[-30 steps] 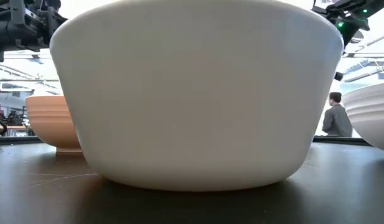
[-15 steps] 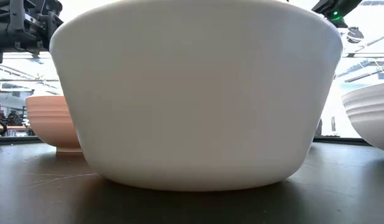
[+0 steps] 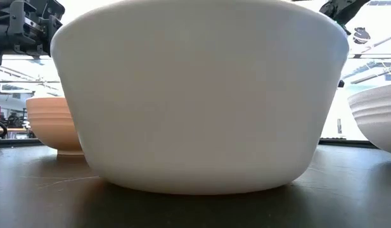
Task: Nest bowls inside each other
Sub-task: Stack the white bowl on the light green bowl
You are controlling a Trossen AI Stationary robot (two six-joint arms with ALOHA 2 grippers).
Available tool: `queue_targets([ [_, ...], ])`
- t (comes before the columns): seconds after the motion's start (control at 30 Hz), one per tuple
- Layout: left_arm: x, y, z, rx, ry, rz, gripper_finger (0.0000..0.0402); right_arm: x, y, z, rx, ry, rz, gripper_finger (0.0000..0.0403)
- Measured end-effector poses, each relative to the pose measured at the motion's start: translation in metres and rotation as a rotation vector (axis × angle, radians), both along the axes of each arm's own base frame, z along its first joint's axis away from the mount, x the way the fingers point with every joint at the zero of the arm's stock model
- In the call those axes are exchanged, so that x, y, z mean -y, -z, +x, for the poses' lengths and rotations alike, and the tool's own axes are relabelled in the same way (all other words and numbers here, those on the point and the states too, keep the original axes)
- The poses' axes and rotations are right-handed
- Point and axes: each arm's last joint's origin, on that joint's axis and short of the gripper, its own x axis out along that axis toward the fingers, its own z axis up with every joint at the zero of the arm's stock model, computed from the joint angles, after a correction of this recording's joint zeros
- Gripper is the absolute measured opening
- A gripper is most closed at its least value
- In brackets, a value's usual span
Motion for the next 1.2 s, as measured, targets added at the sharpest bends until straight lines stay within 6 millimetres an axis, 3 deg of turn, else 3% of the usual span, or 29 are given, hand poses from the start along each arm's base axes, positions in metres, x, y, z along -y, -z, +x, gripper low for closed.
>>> queue_targets([
  [0.63,0.000,0.000,0.000,-0.005,0.000,0.010,0.0097,0.013,0.025,0.008,-0.066,-0.001,0.108,0.0270],
  [1.2,0.000,0.000,0.000,-0.004,0.000,0.011,0.0097,0.016,0.026,0.010,-0.058,-0.015,0.087,0.0259],
])
